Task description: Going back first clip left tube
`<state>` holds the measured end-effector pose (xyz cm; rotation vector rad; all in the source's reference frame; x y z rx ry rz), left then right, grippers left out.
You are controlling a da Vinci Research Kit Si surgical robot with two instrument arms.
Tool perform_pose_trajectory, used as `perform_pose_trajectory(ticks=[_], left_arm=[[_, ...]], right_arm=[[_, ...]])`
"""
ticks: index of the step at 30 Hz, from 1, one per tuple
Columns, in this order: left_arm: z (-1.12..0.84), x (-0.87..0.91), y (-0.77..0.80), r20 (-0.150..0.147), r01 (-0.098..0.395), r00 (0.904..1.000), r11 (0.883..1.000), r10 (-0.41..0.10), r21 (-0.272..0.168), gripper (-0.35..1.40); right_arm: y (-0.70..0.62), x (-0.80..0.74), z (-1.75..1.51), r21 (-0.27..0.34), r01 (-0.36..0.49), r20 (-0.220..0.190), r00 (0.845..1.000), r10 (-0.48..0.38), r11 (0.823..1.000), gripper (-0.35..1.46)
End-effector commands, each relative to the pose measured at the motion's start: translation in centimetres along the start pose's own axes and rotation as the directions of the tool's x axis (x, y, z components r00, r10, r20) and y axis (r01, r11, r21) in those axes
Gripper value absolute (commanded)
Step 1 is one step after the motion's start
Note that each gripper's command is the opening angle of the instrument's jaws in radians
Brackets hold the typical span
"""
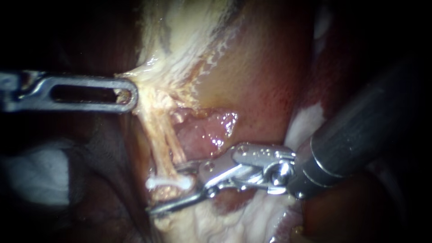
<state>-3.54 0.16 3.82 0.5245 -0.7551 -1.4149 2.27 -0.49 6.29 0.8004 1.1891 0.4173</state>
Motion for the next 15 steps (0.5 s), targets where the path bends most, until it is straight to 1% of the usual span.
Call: perform_pose_trajectory(ticks=[1, 6, 13, 15], left_arm=[[0.00, 0.00, -0.01, 0.001, 0.000, 1.0000, 1.000, 0.000, -0.001, -0.35], [-0.01, 0.01, -0.03, 0.001, 0.001, 1.0000, 1.000, -0.001, -0.001, -0.35], [-0.02, 0.01, -0.04, 0.001, 0.001, 1.0000, 1.000, -0.001, -0.002, -0.35], [-0.02, 0.01, -0.04, 0.001, 0.001, 1.0000, 1.000, -0.001, -0.002, -0.35]], right_arm=[[0.01, 0.00, -0.03, -0.023, 0.017, -0.003, 1.000, -0.017, 1.000, 0.59], [0.02, 0.02, -0.10, -0.050, 0.074, 0.002, 0.997, -0.074, 0.996, 0.60], [0.02, 0.02, -0.15, -0.055, 0.131, 0.008, 0.991, -0.131, 0.990, 0.60], [0.01, 0.01, -0.17, -0.054, 0.131, 0.008, 0.991, -0.131, 0.990, 0.60]])
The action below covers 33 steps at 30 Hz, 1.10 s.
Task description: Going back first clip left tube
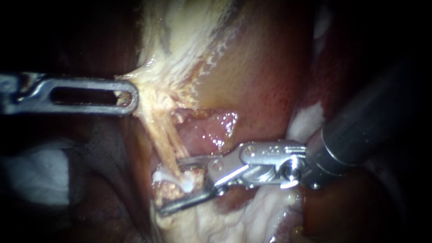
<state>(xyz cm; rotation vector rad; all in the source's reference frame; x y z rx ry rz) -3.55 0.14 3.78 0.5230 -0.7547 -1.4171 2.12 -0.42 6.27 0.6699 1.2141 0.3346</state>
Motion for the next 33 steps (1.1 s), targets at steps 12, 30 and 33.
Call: perform_pose_trajectory(ticks=[12, 30, 33], left_arm=[[-0.01, 0.00, 0.00, 0.000, 0.000, 1.0000, 1.000, 0.000, 0.000, -0.35], [0.00, 0.00, -0.01, 0.000, 0.000, 1.0000, 1.000, 0.000, 0.000, -0.35], [0.00, 0.00, -0.01, 0.000, 0.000, 1.0000, 1.000, 0.000, 0.000, -0.35]], right_arm=[[-0.06, -0.04, -0.25, 0.007, 0.008, 0.005, 1.000, -0.008, 1.000, 0.60], [-0.15, -0.04, 0.09, 0.117, 0.038, -0.035, 0.999, -0.034, 0.992, 0.60], [-0.20, -0.10, 0.30, 0.140, 0.052, -0.041, 0.998, -0.046, 0.989, 0.60]])
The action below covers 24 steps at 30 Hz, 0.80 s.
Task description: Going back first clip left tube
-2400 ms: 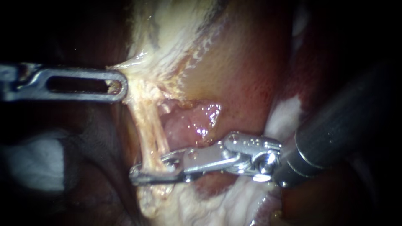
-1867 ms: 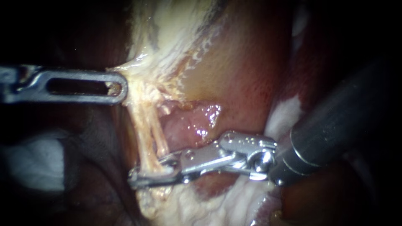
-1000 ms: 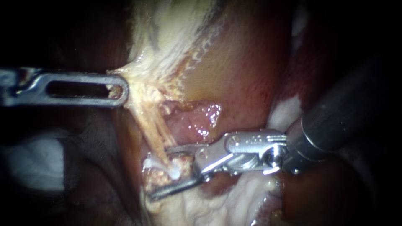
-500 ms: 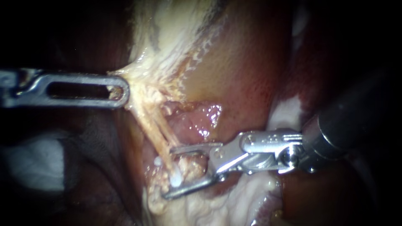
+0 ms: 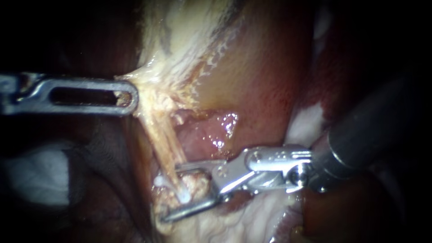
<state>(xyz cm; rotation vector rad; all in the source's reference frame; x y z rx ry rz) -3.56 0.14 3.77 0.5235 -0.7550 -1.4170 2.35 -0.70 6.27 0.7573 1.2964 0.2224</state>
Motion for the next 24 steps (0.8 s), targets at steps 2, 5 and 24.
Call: perform_pose_trajectory(ticks=[2, 5, 24], left_arm=[[0.00, 0.00, 0.00, 0.000, 0.000, 1.0000, 1.000, 0.000, -0.001, -0.35], [-0.01, 0.01, -0.01, 0.000, 0.000, 1.0000, 1.000, 0.000, -0.001, -0.35], [-0.01, 0.01, -0.02, 0.001, 0.001, 1.0000, 1.000, -0.001, -0.001, -0.35]], right_arm=[[-0.01, -0.04, 0.10, 0.013, 0.009, -0.008, 1.000, -0.009, 1.000, 0.60], [0.00, -0.06, 0.13, 0.030, 0.017, -0.014, 1.000, -0.017, 0.999, 0.60], [0.32, 0.04, -0.31, -0.098, 0.016, -0.012, 1.000, -0.017, 0.995, 0.60]])
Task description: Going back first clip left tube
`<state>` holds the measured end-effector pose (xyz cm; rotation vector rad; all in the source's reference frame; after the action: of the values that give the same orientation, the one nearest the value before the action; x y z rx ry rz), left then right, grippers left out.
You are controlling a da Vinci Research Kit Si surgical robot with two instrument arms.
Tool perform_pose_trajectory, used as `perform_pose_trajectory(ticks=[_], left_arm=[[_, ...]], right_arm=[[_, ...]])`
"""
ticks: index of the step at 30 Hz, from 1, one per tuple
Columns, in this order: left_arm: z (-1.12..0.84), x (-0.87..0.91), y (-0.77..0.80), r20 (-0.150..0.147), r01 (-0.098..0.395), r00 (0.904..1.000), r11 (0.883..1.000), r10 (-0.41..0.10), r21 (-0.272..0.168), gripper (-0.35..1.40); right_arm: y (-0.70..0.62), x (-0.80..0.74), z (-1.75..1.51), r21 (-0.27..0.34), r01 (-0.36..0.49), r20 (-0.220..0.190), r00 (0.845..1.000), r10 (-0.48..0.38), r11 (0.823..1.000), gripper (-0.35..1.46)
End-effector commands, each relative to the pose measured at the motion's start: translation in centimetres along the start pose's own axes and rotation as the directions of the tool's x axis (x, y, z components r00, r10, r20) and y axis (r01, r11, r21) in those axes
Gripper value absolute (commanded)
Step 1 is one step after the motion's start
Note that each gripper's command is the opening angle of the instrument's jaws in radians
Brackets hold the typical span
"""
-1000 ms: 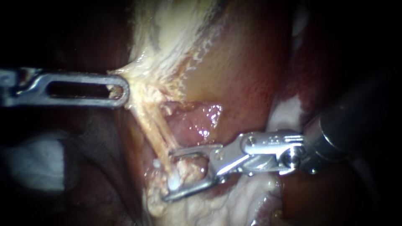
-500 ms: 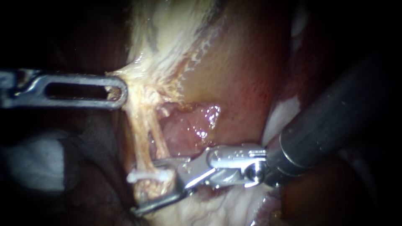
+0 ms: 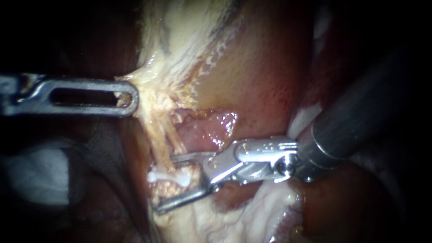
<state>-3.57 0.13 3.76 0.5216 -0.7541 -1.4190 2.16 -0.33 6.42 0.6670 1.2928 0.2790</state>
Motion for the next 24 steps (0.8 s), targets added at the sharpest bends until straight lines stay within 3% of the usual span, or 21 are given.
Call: perform_pose_trajectory(ticks=[1, 11, 19, 24], left_arm=[[0.00, 0.00, 0.00, 0.000, 0.000, 1.0000, 1.000, 0.000, 0.001, -0.35], [-0.01, 0.00, 0.00, -0.001, -0.001, 1.0000, 1.000, 0.001, 0.001, -0.35], [-0.01, 0.00, 0.01, -0.001, -0.001, 1.0000, 1.000, 0.001, 0.001, -0.35], [-0.01, 0.00, 0.01, 0.000, -0.001, 1.0000, 1.000, 0.001, 0.001, -0.35]], right_arm=[[-0.02, 0.03, -0.05, -0.006, 0.003, 0.000, 1.000, -0.003, 1.000, 0.60], [-0.24, 0.17, -0.37, 0.011, 0.005, -0.001, 1.000, -0.005, 1.000, 0.60], [-0.41, 0.19, -0.65, 0.027, 0.005, 0.000, 1.000, -0.005, 1.000, 0.60], [-0.45, 0.26, -0.96, 0.026, 0.056, 0.002, 0.998, -0.057, 0.998, 0.60]])
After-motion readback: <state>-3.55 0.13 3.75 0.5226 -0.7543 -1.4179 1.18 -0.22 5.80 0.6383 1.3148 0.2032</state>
